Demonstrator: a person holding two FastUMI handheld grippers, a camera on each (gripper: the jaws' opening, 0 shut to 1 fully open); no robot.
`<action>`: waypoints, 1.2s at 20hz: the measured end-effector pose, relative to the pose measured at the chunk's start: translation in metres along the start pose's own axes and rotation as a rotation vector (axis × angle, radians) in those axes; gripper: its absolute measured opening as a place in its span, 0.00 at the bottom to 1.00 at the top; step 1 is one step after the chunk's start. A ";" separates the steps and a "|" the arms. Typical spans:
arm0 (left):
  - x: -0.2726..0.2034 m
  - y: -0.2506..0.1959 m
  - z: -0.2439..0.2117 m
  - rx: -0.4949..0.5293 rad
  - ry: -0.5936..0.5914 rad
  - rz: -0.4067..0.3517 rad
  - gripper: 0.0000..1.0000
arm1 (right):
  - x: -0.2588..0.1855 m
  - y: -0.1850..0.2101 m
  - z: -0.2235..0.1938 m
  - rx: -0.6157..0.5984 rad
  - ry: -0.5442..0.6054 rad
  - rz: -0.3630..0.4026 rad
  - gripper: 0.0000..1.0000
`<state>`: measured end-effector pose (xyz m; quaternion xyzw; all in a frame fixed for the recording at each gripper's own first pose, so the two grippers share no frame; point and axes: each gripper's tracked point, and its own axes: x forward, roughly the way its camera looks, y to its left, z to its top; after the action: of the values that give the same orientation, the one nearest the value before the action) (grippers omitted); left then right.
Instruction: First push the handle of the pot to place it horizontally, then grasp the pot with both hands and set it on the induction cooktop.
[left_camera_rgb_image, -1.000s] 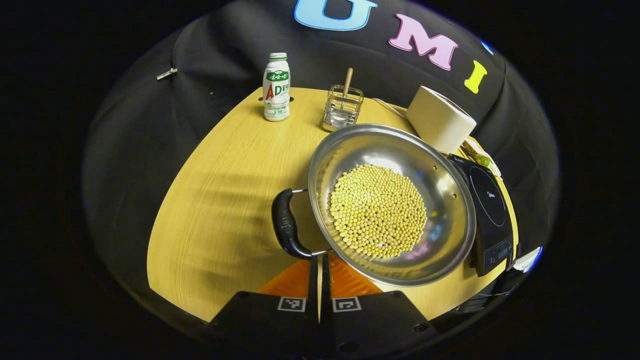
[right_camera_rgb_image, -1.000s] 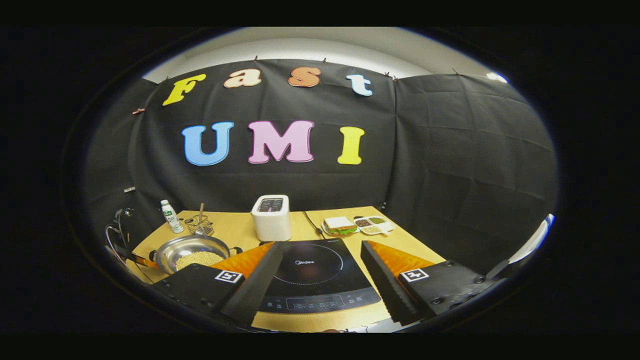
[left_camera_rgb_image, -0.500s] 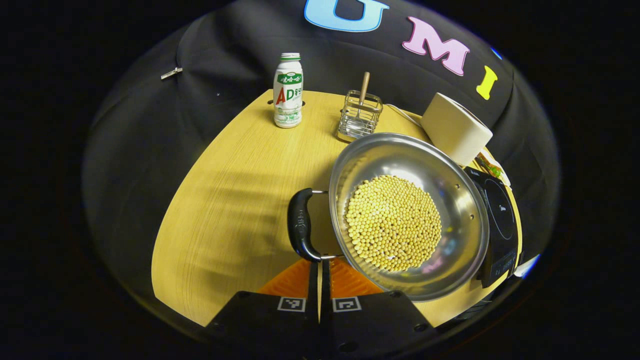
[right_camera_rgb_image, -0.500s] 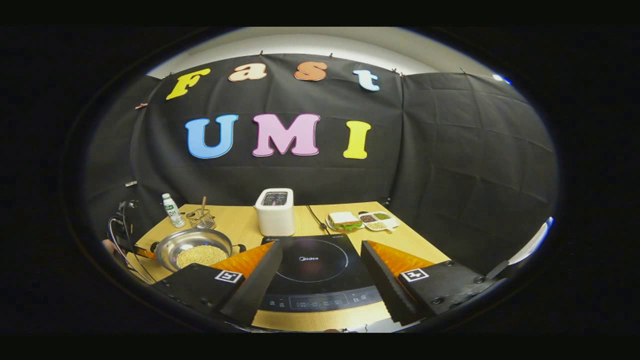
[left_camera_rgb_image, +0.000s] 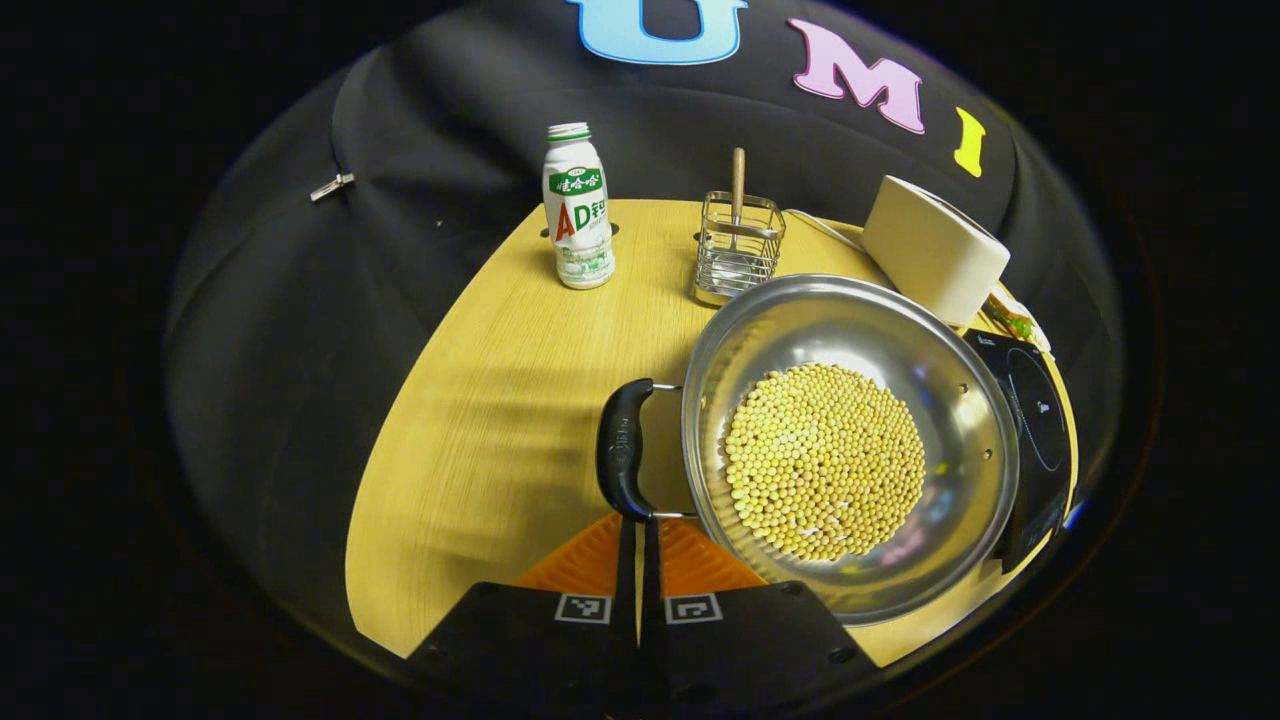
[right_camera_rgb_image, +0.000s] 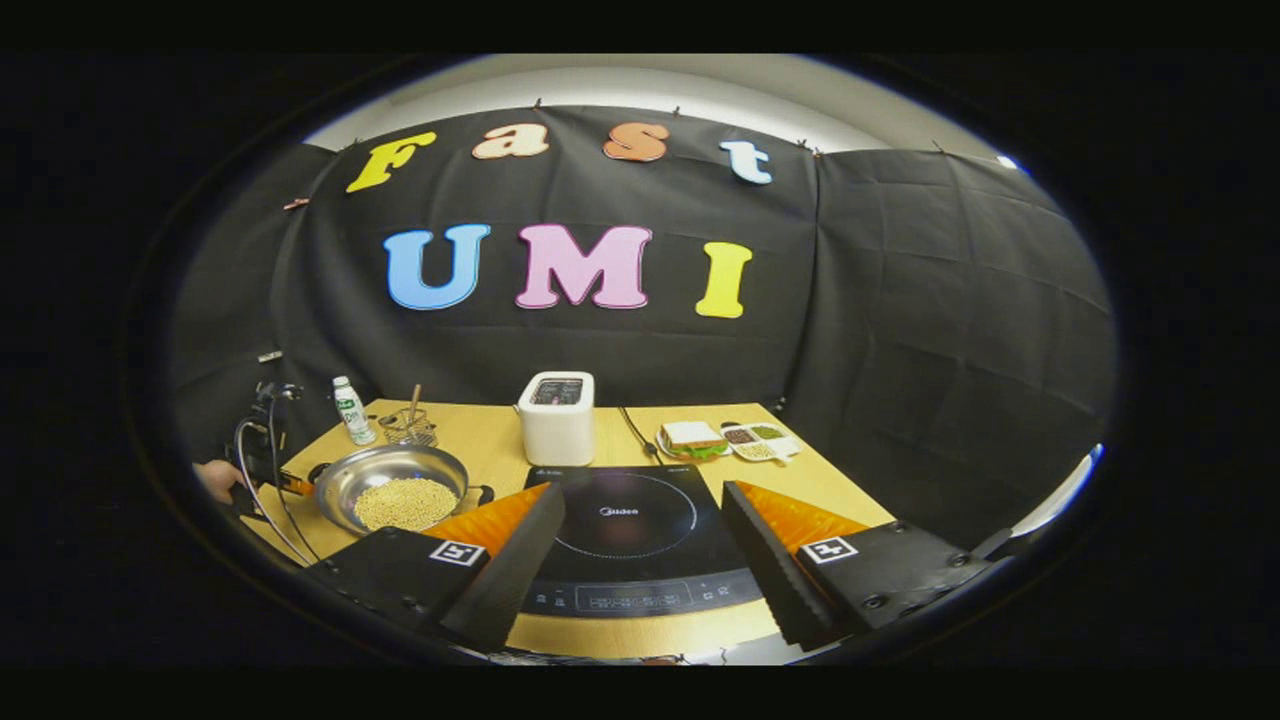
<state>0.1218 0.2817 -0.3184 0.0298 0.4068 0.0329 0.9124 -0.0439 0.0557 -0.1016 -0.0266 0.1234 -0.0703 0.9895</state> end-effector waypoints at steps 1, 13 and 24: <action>-0.003 -0.001 -0.001 -0.012 -0.005 -0.006 0.05 | -0.001 -0.001 -0.001 0.001 0.001 0.001 0.98; -0.076 0.022 0.037 -0.027 -0.197 -0.008 0.34 | 0.038 0.046 0.009 0.006 0.005 0.140 0.99; -0.090 -0.008 0.074 0.031 -0.315 -0.080 0.95 | 0.094 0.126 -0.018 0.054 0.159 0.278 0.98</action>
<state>0.1171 0.2638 -0.2031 0.0325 0.2601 -0.0145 0.9649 0.0589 0.1662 -0.1504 0.0230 0.2019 0.0621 0.9772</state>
